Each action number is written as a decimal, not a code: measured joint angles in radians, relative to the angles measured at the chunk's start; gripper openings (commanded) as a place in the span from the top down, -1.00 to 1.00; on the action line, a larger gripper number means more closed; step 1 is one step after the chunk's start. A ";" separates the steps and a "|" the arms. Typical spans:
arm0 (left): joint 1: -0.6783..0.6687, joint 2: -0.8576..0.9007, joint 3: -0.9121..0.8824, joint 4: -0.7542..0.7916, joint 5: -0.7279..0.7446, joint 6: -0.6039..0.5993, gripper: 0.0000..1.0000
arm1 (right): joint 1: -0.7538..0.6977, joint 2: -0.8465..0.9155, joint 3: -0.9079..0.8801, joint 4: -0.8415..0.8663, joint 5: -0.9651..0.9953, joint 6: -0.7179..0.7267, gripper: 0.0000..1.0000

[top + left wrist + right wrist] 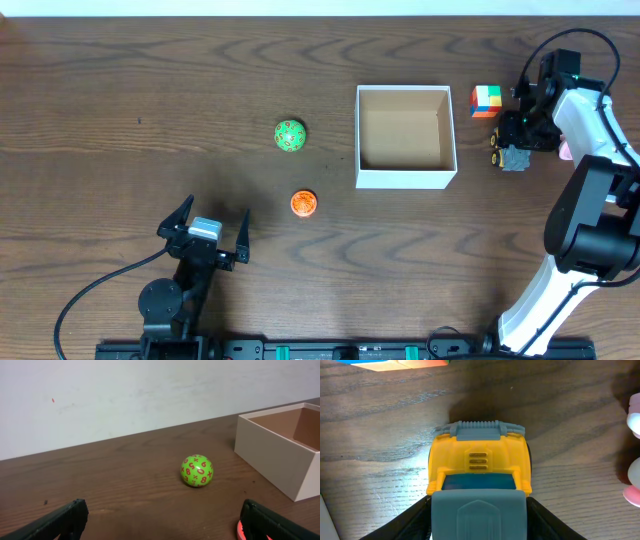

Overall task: Pack container
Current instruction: 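Lower the right gripper and close it on the toy truck, then lift the truck and carry it left over the white box, then lower the truck into the box and open the right gripper, then move the right gripper over the Rubik's cube and descend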

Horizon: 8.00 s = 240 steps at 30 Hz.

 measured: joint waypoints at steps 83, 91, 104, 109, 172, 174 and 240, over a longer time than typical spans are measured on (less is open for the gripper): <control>0.000 0.000 0.000 0.000 0.000 0.000 -0.96 | 0.000 0.000 0.118 -0.184 0.032 -0.047 0.00; 0.000 0.000 0.000 0.000 0.000 0.000 -0.96 | 0.008 0.000 0.396 -0.348 -0.054 -0.043 0.04; 0.000 0.000 0.000 0.000 0.000 0.000 -0.96 | 0.285 0.000 0.634 -0.389 -0.172 -0.040 -0.04; 0.000 0.000 0.000 0.000 0.000 0.000 -0.96 | 0.383 0.000 0.634 -0.378 -0.123 0.007 -0.04; 0.000 0.000 0.000 0.000 0.000 0.000 -0.96 | 0.441 0.001 0.293 -0.280 0.041 0.323 -0.08; 0.000 0.000 0.000 0.000 0.000 0.000 -0.96 | 0.440 0.001 0.292 -0.295 0.042 0.323 -0.09; 0.000 0.000 0.000 0.000 0.000 0.000 -0.96 | 0.066 0.261 0.614 -0.230 -0.061 -0.039 -0.99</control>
